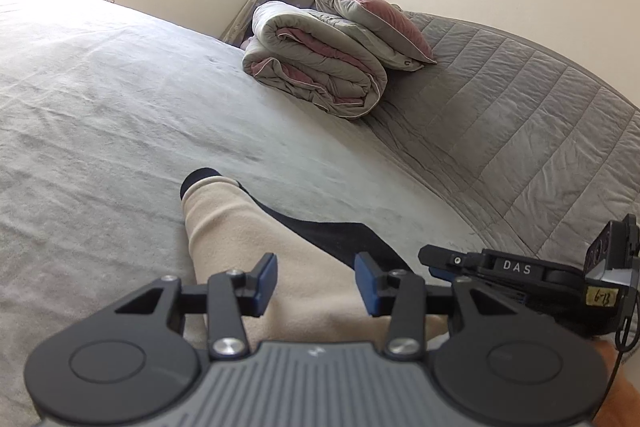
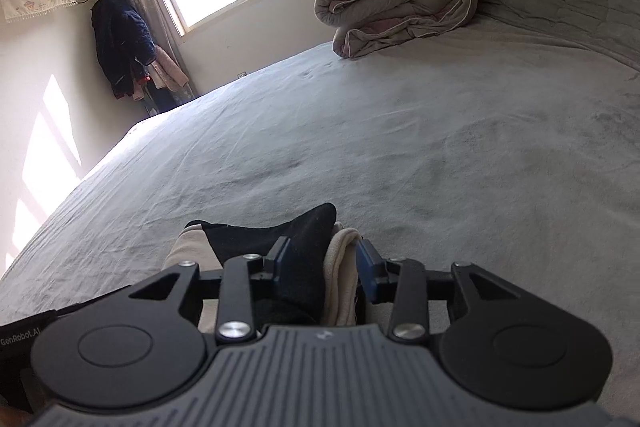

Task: Fold clothes

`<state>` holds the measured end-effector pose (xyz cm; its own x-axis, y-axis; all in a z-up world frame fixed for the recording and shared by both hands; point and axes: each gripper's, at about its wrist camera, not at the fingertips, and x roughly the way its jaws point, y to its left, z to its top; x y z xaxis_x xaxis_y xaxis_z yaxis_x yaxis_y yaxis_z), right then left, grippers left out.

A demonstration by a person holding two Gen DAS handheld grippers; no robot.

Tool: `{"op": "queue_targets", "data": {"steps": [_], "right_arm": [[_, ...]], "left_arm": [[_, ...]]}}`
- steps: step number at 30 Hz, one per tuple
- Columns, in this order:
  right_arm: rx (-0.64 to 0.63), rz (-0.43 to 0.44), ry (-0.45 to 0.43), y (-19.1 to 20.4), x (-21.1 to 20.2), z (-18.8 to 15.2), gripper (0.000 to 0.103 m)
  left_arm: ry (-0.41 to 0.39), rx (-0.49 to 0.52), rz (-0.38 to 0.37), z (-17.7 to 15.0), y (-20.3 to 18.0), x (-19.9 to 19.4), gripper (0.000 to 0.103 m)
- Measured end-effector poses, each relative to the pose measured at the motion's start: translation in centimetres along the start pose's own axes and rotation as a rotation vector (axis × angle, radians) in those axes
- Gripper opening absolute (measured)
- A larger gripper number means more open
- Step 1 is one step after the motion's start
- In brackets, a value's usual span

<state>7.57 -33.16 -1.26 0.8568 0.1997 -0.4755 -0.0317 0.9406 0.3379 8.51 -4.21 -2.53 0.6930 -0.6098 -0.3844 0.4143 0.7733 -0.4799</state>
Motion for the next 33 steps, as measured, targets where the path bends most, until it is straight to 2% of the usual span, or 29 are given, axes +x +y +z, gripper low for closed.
{"op": "queue_targets", "data": {"steps": [3, 6, 11, 13, 14, 15, 17, 20, 23, 29, 33], "right_arm": [[-0.116, 0.030, -0.028, 1.8, -0.3, -0.4, 0.040], [-0.234, 0.040, 0.001, 3.0, 0.2, -1.4, 0.040], [-0.221, 0.025, 0.099, 1.5, 1.9, -1.8, 0.040], [-0.215, 0.019, 0.138, 0.9, 2.6, -2.0, 0.044], [-0.212, 0.016, 0.158, 0.6, 2.9, -2.1, 0.052], [-0.210, 0.013, 0.177, 0.3, 3.2, -2.1, 0.055], [-0.204, 0.007, 0.212, -0.2, 3.8, -2.3, 0.056], [-0.199, 0.009, 0.188, 0.2, 3.2, -1.9, 0.056], [-0.193, 0.011, 0.164, 0.7, 2.5, -1.6, 0.057], [-0.236, 0.043, 0.063, 2.0, 0.8, -0.9, 0.058], [-0.294, 0.091, 0.064, 3.2, 0.6, -1.4, 0.057]], "left_arm": [[0.026, 0.062, 0.002, -0.3, -0.8, 0.5, 0.040], [0.070, 0.139, 0.032, -1.5, -1.4, 1.2, 0.040], [0.081, 0.195, 0.022, -3.0, -1.4, 1.3, 0.040], [0.080, 0.219, 0.017, -3.4, -1.5, 1.0, 0.040], [0.080, 0.227, 0.016, -3.5, -1.5, 1.0, 0.040], [0.079, 0.231, 0.013, -3.6, -1.5, 0.9, 0.040], [0.078, 0.232, 0.011, -3.6, -1.5, 0.7, 0.042], [0.080, 0.222, 0.010, -3.5, -1.7, 0.5, 0.043], [0.083, 0.233, 0.006, -2.6, -2.4, -0.1, 0.049], [0.029, 0.210, -0.011, -0.6, -2.5, -1.4, 0.048], [0.094, 0.214, 0.016, -1.4, -2.1, -0.2, 0.047]]}}
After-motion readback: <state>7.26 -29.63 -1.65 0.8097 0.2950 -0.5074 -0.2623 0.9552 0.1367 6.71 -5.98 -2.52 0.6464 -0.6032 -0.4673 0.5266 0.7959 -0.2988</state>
